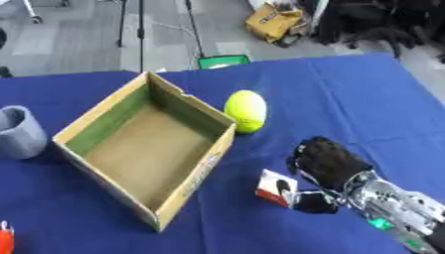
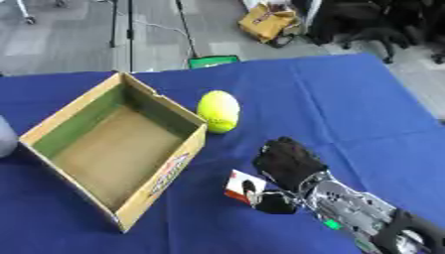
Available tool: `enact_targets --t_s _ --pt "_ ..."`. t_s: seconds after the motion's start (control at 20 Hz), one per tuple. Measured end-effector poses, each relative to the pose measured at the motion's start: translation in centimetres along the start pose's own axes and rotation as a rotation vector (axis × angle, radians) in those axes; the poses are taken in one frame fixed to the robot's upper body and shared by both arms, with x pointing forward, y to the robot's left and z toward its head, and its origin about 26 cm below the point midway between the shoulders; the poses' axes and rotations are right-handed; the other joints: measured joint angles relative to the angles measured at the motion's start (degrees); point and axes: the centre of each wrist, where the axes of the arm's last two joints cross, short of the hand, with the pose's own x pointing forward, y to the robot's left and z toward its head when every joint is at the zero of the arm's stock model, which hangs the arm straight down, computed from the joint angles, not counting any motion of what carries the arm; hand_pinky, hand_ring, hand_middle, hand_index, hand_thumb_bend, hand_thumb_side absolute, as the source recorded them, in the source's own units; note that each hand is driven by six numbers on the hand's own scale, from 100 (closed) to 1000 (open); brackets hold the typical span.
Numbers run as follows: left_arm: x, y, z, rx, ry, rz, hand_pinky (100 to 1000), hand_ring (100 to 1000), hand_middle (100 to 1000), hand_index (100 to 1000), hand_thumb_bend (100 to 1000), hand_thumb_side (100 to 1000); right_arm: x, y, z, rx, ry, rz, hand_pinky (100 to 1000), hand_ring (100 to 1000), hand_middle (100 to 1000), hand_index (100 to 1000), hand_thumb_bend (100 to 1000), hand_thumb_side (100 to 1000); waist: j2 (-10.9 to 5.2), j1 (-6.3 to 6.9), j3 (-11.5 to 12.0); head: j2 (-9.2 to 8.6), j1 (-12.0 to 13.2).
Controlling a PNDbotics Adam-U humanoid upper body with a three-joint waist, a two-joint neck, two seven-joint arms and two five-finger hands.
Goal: Pick up objects on the table and place them in the box.
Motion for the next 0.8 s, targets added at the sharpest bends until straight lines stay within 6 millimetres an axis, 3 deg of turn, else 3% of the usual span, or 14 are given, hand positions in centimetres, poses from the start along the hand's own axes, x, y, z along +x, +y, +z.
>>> enact_targets --t_s 0.4,0.8 --pt "0.0 0.0 0.0 0.000 0.000 0.000 930 890 874 943 100 1000 -0.1 -0.3 -0.1 -0.034 0.011 0.000 801 710 265 520 128 695 0.00 0.01 0.02 0.00 -0.30" --pt "0.0 0.0 0.0 -0.002 0.001 -0.001 930 889 875 942 100 1000 -0.5 -1.3 0.3 -0.093 0.034 0.003 795 690 234 488 100 691 0.00 0.05 -0.06 -0.02 -0.34"
